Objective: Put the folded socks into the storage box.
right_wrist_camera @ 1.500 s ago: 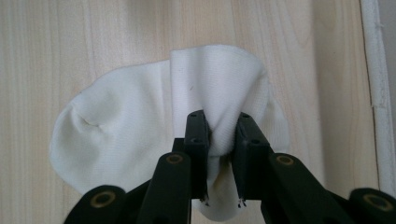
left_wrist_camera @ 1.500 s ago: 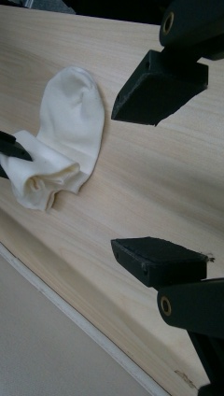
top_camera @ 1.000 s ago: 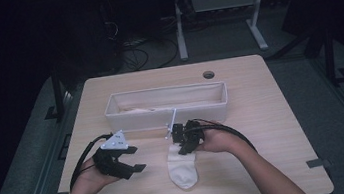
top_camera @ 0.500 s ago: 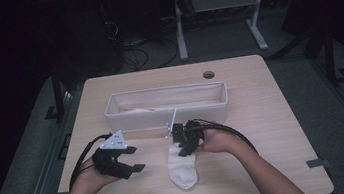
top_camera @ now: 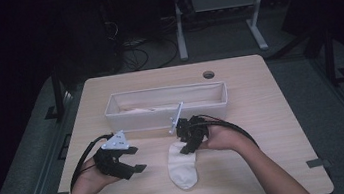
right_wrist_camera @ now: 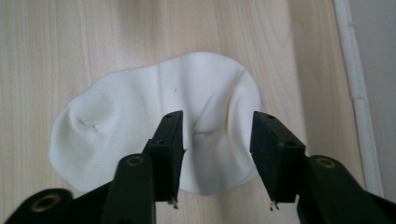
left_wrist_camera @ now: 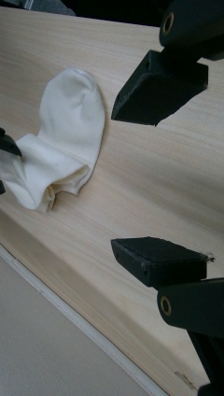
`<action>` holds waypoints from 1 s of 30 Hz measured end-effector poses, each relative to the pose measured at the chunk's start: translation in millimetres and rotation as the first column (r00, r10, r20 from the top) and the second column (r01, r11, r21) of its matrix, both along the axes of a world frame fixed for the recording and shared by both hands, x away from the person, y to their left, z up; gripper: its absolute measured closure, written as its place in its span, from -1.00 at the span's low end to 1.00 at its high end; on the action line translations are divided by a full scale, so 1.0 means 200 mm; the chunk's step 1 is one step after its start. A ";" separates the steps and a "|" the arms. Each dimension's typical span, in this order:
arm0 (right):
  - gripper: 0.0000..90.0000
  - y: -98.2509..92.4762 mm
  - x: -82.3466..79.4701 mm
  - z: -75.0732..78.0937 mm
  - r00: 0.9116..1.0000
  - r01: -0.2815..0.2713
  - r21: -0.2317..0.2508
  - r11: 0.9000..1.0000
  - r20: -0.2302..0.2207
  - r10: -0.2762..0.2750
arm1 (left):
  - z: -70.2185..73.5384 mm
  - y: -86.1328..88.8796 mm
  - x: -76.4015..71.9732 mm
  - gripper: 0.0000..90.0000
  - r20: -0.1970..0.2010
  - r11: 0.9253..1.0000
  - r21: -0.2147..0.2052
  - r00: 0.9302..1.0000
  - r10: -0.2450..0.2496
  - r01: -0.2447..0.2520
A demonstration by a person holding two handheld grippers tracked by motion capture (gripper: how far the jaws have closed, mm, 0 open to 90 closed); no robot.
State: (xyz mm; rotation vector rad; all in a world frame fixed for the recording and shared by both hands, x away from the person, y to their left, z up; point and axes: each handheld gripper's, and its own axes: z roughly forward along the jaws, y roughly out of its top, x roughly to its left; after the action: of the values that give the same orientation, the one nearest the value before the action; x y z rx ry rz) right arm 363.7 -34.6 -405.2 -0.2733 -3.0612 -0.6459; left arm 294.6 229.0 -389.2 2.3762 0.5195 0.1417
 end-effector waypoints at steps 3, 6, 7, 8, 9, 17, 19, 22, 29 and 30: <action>0.41 -0.01 0.01 0.00 1.000 0.010 0.005 1.000 -0.007 -0.010 | 0.00 0.00 0.00 -0.28 0.002 1.000 0.001 1.000 0.000 0.000; 0.52 -0.01 0.02 0.00 1.000 0.011 0.006 1.000 -0.008 -0.011 | 0.01 0.01 0.00 -0.28 0.002 1.000 -0.005 1.000 0.005 -0.005; 0.55 -0.01 0.02 0.00 1.000 0.014 0.012 1.000 -0.009 -0.014 | 0.01 0.01 0.00 -0.28 0.004 1.000 -0.004 1.000 0.005 -0.005; 0.57 -0.01 0.03 0.00 1.000 0.019 0.014 1.000 -0.012 -0.019 | 0.01 0.01 0.00 -0.28 0.005 1.000 -0.004 1.000 0.005 -0.005; 0.59 -0.01 0.03 0.00 1.000 0.018 0.015 1.000 -0.012 -0.018 | 0.01 0.01 0.00 -0.28 0.005 1.000 -0.004 1.000 0.005 -0.005; 0.82 0.01 0.02 -0.03 0.999 -0.009 -0.018 1.000 -0.032 0.008 | 0.01 0.01 0.00 -0.28 0.005 1.000 -0.003 1.000 0.005 -0.005; 0.86 0.02 0.01 -0.03 1.000 -0.009 -0.022 1.000 -0.027 0.009 | 0.01 0.01 0.00 -0.28 0.004 1.000 -0.003 1.000 0.005 -0.005; 0.91 0.02 0.01 -0.04 1.000 -0.014 -0.027 1.000 -0.019 0.013 | 0.01 0.01 0.00 -0.28 0.003 1.000 -0.003 1.000 0.007 -0.007; 0.86 0.03 0.02 -0.06 1.000 0.001 -0.050 0.999 -0.031 -0.003 | 0.00 0.01 0.00 -0.28 0.001 1.000 -0.003 1.000 0.007 -0.007; 0.84 0.03 0.02 -0.05 1.000 0.004 -0.041 0.999 -0.027 -0.005 | 0.00 0.01 0.00 -0.28 0.001 1.000 -0.003 1.000 0.006 -0.006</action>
State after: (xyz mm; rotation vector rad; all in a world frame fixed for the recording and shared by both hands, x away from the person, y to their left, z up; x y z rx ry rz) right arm 367.0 -28.4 -415.9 -0.2873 -3.0515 -0.5745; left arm 294.6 230.8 -388.3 2.3719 0.5259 0.1451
